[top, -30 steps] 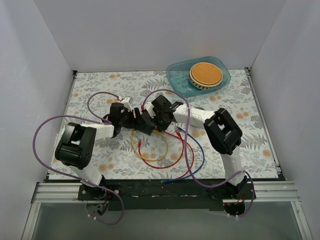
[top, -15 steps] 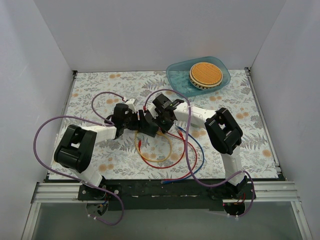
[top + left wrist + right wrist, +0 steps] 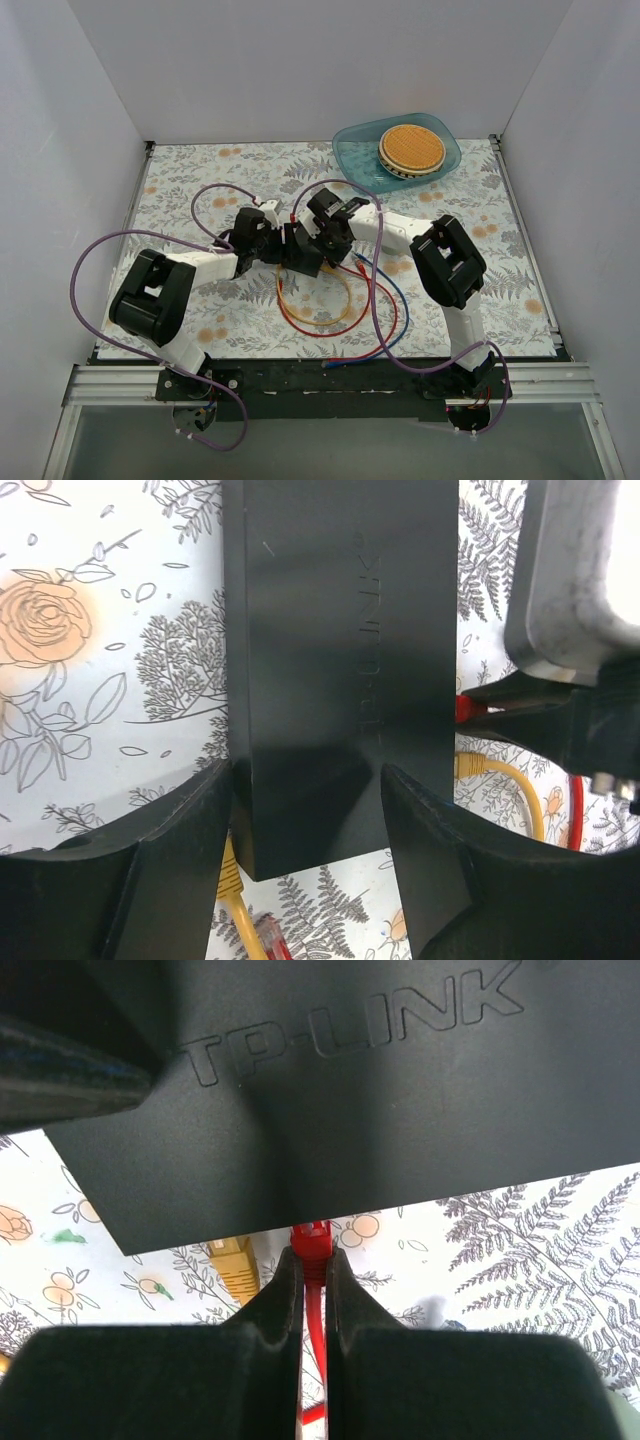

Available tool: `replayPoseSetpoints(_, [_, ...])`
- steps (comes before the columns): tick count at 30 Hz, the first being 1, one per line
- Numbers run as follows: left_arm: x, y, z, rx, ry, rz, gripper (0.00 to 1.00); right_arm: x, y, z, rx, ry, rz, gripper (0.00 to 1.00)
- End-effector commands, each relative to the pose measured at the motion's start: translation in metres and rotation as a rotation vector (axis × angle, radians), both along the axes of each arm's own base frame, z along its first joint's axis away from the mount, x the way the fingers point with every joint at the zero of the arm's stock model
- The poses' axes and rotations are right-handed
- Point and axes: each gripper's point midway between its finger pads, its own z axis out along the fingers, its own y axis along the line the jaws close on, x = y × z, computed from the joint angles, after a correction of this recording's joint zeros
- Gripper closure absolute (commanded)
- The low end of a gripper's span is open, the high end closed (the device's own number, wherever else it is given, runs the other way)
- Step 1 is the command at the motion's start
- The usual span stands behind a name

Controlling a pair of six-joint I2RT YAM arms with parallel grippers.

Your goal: Insert the plug into the switch port

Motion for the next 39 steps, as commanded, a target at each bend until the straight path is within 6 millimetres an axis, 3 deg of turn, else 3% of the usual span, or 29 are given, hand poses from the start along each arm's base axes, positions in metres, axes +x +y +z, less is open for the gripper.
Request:
replayPoseSetpoints(1, [-0.063, -0.097, 0.087, -0.335, -0.019, -0.435, 0.43, 0.035, 0.12, 0.092, 0.484, -0.232, 0.146, 0.99])
replayPoseSetpoints(7, [-0.063, -0.099, 0.087, -0.327, -0.023, -0.432, 0.41, 0.039, 0.129, 0.101, 0.506, -0.238, 0.165, 0.99])
replayPoseSetpoints(14, [-0.039, -0.093, 0.09, -0.271, -0.064, -0.303, 0.36, 0.034, 0.14, 0.104, 0.521, -0.216, 0.217, 0.99])
replayPoseSetpoints(19, [-0.031, -0.093, 0.089, -0.263, -0.059, -0.264, 0.34, 0.026, 0.142, 0.096, 0.496, -0.166, 0.237, 0.99])
replayPoseSetpoints(26, [-0.028, -0.086, 0.085, -0.241, -0.063, -0.214, 0.3, 0.012, 0.134, 0.085, 0.465, -0.087, 0.225, 0.99])
replayPoseSetpoints(37, [-0.012, -0.059, 0.072, -0.125, -0.068, -0.051, 0.19, -0.005, 0.112, 0.074, 0.402, -0.039, 0.217, 0.99])
replayPoseSetpoints(39, [-0.011, -0.054, 0.067, -0.102, -0.052, -0.03, 0.18, -0.01, 0.107, 0.071, 0.391, -0.027, 0.215, 0.93])
